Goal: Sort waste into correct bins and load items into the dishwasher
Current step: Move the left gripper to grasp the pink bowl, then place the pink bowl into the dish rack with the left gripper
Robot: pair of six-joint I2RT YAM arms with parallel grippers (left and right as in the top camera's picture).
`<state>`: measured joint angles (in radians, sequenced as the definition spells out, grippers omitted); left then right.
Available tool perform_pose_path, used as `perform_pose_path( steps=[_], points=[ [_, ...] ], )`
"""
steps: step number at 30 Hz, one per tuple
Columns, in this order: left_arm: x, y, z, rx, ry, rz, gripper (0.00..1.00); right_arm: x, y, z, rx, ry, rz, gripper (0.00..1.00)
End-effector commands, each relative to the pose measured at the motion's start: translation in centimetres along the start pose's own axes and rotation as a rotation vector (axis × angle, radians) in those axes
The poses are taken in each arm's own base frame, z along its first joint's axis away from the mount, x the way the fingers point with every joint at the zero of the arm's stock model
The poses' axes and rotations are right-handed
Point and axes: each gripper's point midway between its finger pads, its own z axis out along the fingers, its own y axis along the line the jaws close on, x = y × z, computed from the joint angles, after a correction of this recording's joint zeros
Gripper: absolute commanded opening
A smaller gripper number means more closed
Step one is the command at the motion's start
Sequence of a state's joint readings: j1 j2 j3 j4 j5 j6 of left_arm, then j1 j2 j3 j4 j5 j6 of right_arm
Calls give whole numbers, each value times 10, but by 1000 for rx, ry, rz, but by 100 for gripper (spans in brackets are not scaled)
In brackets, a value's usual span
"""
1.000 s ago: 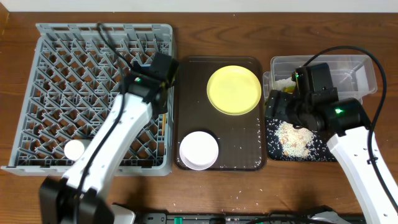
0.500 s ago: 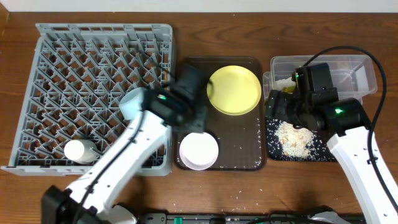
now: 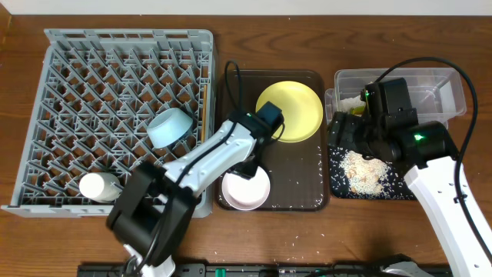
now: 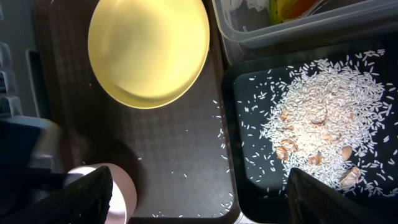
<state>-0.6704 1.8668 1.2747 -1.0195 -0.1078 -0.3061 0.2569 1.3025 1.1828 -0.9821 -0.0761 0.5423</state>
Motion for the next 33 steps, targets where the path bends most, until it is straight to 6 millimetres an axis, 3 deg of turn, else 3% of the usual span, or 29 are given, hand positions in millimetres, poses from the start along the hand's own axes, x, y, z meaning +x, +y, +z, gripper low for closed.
perform_pose_path(
  steps=[1, 4, 6, 7, 11, 14, 17, 18, 19, 21, 25, 29, 30, 33],
  points=[
    [24, -30, 20, 138, 158, 17, 45, -3, 1, -1, -4, -9, 11, 88],
    [32, -38, 30, 167, 223, -22, 30, -3, 1, -1, -4, -8, 11, 88],
    [25, -42, 35, 173, 204, -42, 11, -3, 1, -1, -4, -8, 11, 88],
    [20, -44, 36, 181, 186, -43, 8, -3, 1, -1, -4, -8, 11, 88],
    [3, -43, 21, 213, 115, -62, 8, -3, 1, -1, -4, -8, 11, 88],
    [-18, -28, -12, 250, 7, -108, 8, -3, 1, -1, -4, -8, 11, 88],
    [-38, 24, -64, 201, -207, -209, 7, -3, 1, -1, -4, -8, 11, 88],
    [-41, 56, -82, 122, -297, -259, 7, -3, 1, -1, -4, -8, 11, 88],
    [-41, 103, -107, -31, -414, -336, 7, -3, 1, -1, -4, -8, 11, 88],
    [-32, 161, -142, -257, -549, -443, 7, -3, 1, -1, -5, -8, 11, 89],
    [-3, 238, -195, -661, -670, -579, 8, -3, 1, -1, -5, -11, 11, 89],
    [14, 277, -208, -922, -598, -588, 7, -3, 1, -1, -3, -8, 11, 89],
    [19, 294, -204, -997, -541, -609, 7, -2, 1, -1, -3, -7, 11, 89],
    [23, 320, -179, -1044, -423, -645, 7, -4, 2, -1, -6, -13, 10, 90]
  ],
)
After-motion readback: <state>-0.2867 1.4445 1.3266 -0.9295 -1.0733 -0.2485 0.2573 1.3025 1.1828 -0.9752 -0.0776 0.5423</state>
